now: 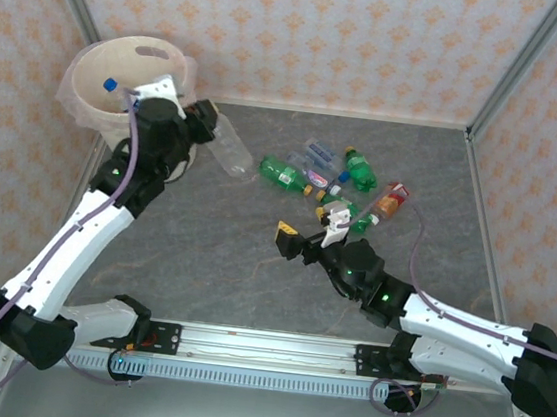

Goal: Put the plastic bottles in the bin

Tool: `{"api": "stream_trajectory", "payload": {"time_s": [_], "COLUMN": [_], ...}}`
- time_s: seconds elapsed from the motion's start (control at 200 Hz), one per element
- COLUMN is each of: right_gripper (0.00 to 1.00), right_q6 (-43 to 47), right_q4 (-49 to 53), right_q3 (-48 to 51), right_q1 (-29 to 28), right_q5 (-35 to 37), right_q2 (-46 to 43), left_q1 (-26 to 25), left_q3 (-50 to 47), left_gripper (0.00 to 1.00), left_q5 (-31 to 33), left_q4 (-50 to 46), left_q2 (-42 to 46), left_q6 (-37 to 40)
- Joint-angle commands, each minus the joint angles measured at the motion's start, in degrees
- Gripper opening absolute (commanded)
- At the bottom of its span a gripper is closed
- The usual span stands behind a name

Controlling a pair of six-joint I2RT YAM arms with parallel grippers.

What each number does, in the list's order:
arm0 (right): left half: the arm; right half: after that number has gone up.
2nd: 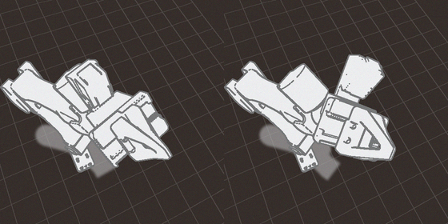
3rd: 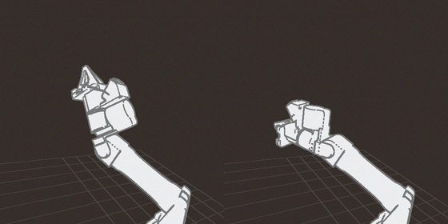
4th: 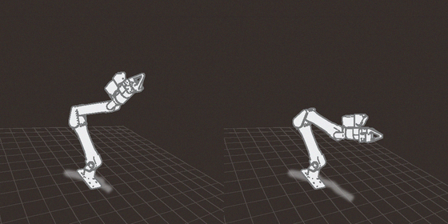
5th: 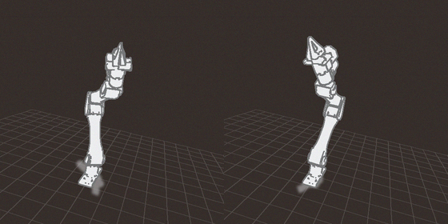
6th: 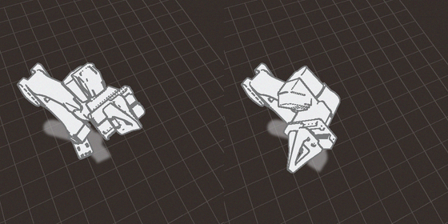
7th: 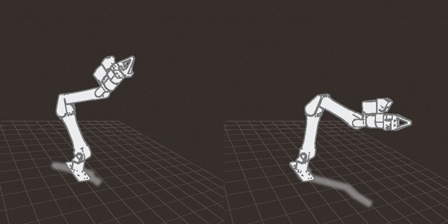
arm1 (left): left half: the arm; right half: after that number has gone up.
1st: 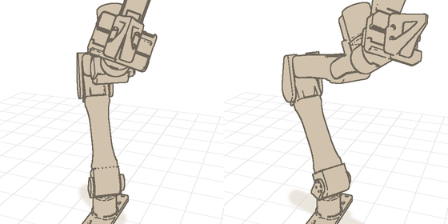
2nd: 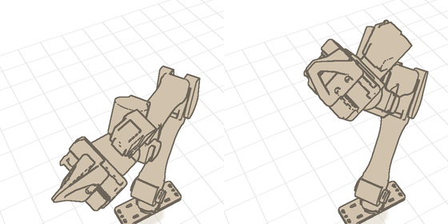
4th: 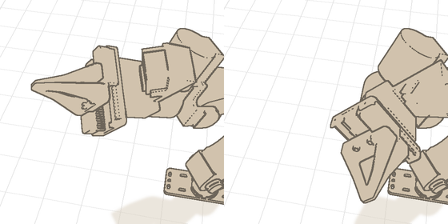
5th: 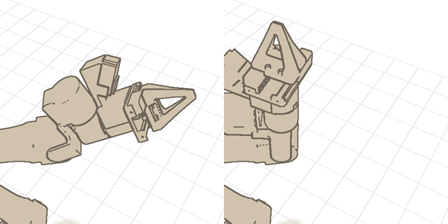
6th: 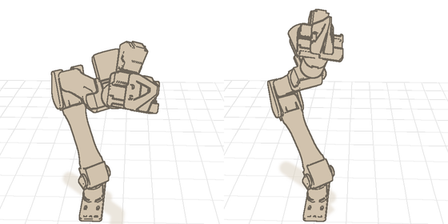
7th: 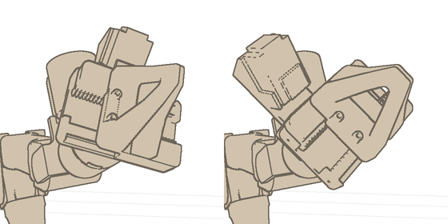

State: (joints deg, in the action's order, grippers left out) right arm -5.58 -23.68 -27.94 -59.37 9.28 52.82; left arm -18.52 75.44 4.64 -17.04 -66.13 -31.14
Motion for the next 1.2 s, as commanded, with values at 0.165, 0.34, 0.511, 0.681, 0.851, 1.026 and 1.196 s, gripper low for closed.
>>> {"api": "stream_trajectory", "payload": {"time_s": [0.165, 0.34, 0.511, 0.681, 0.851, 1.026, 1.196], "right_gripper": [1.00, 1.00, 1.00, 1.00, 1.00, 1.00, 1.00], "right_q6": [-0.7, -1.3, -1.3, -1.6, -2.1, -2.1, -2.2], "right_q4": [-3.7, -4.9, -5.8, -7.8, -7.9, -7.8, -7.7], "right_q3": [3.0, 5.0, 5.9, 7.5, 7.8, 8.3, 8.6], "right_q1": [-0.3, -0.3, -0.3, -0.3, -0.3, -0.3, -0.3], "right_q5": [1.7, 1.6, 1.0, 0.1, -0.6, -0.4, 0.2], "right_q2": [-5.3, -7.3, -8.0, -8.1, -8.4, -8.9, -9.6], "left_q1": [8.7, 12.8, 15.1, 18.0, 19.0, 20.3, 21.1], "left_q3": [17.1, 22.2, 23.4, 24.5, 23.5, 27.4, 37.1], "left_gripper": [0.26, 0.26, 0.27, 0.27, 0.27, 0.26, 0.27], "left_q5": [12.1, 15.1, 17.4, 21.2, 27.7, 29.1, 29.2], "left_q4": [-7.7, -4.4, 2.4, 7.4, 15.2, 16.8, 10.7], "left_q2": [-5.0, -8.8, -12.3, -16.8, -20.5, -27.1, -35.5], "left_q6": [9.5, 12.4, 18.2, 21.1, 21.8, 21.8, 22.1]}}
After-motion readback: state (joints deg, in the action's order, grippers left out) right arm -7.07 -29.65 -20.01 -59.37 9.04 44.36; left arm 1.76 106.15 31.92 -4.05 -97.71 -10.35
